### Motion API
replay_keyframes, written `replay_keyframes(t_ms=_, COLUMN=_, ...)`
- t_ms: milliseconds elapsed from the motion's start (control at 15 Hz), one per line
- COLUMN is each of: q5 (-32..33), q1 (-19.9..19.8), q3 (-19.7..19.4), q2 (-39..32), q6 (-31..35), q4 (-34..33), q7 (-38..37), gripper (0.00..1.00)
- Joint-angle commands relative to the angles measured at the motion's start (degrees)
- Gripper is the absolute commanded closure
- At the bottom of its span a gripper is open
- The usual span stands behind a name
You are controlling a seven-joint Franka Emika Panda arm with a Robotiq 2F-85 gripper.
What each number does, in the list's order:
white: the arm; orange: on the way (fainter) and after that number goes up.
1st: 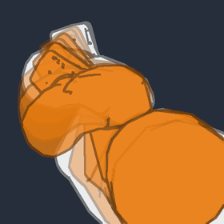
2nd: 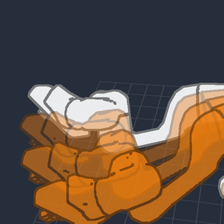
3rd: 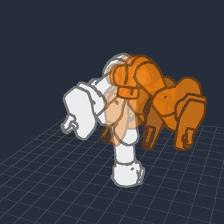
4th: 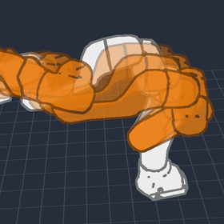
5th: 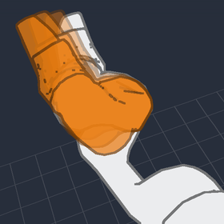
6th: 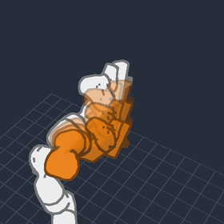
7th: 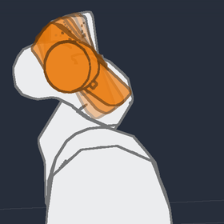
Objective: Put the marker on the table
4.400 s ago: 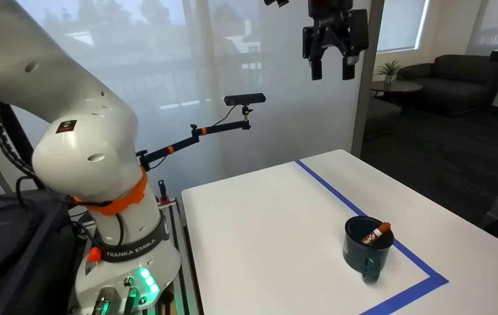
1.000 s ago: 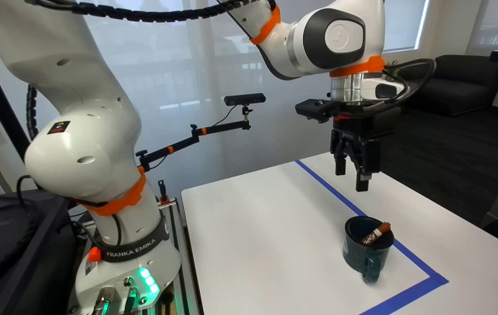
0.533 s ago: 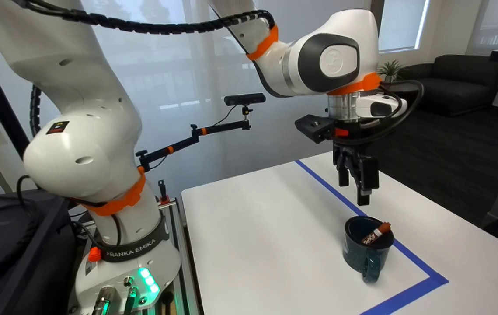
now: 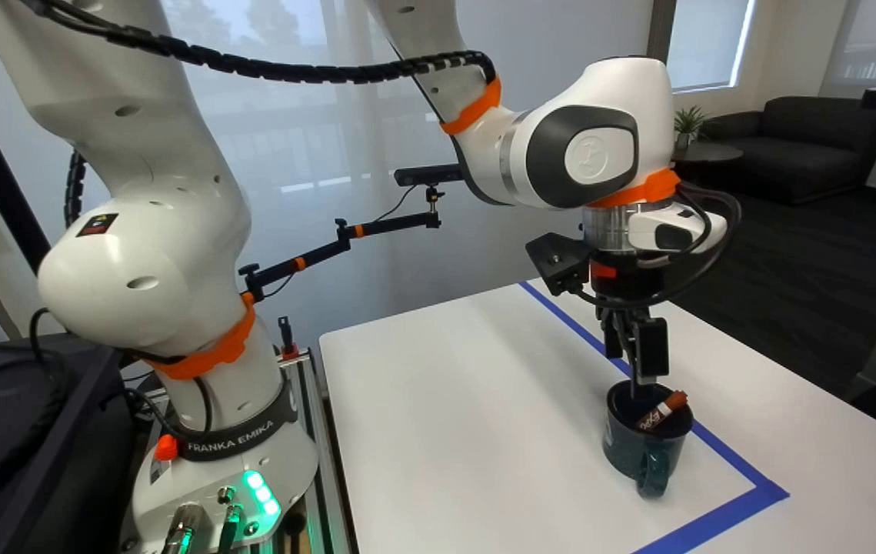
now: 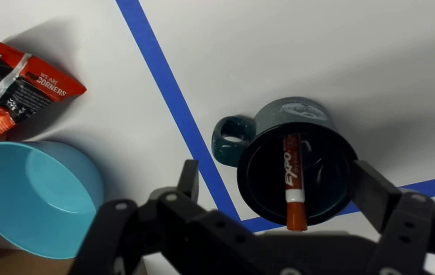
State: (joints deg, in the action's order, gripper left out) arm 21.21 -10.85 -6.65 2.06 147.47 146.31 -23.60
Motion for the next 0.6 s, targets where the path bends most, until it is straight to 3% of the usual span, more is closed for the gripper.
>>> replay_keyframes(t_ms=0, q5=3.5, q1=-0.7, q3=-1.6, q2=-2.0, q6=3.6, q4=0.1, q7=-2.6, gripper=0.0)
replay_keyframes(t_ms=533, q5=4.6, q1=0.2, q3=-4.8, q2=-5.9, q6=7.2, q4=-2.3, q7=-2.4, gripper=0.0)
